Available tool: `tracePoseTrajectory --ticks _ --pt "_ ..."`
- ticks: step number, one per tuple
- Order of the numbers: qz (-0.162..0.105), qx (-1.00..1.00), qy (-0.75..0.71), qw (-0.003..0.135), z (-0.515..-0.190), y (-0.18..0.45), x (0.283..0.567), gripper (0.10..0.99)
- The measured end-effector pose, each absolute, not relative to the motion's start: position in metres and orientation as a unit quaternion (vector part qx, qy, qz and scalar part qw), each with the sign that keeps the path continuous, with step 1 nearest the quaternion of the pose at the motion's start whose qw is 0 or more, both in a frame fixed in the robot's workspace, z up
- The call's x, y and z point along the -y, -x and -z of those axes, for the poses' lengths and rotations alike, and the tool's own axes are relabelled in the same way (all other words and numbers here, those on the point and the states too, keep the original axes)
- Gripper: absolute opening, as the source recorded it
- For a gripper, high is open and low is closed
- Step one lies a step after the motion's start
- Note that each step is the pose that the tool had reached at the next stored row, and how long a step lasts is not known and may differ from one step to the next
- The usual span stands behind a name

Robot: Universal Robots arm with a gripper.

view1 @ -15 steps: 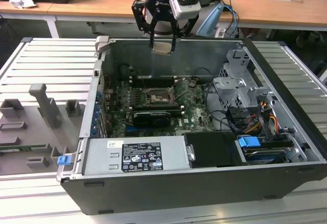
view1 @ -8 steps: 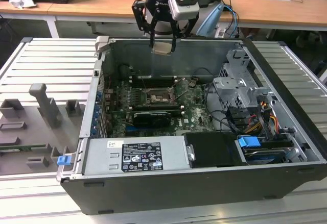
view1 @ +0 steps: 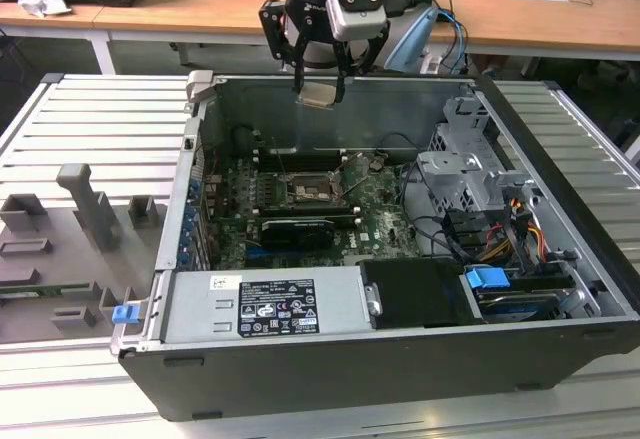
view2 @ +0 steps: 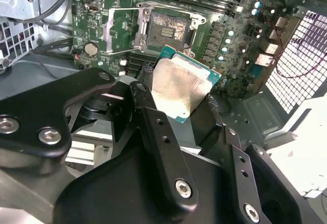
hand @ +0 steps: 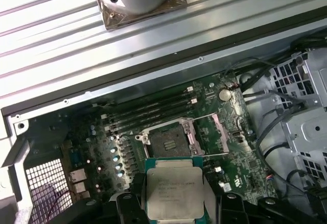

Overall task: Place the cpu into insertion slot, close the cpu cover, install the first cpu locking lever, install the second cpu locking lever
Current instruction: 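Place the cpu into insertion slot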

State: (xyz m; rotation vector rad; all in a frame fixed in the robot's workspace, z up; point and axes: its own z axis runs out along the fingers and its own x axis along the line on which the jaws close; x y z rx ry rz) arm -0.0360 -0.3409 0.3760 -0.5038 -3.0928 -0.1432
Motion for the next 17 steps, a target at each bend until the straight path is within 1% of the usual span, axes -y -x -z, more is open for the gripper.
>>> tracePoseTrajectory --ticks 17 --pt "0.046 0.979 0.201 0.001 -0.3749 0.0360 0.3409 0.537"
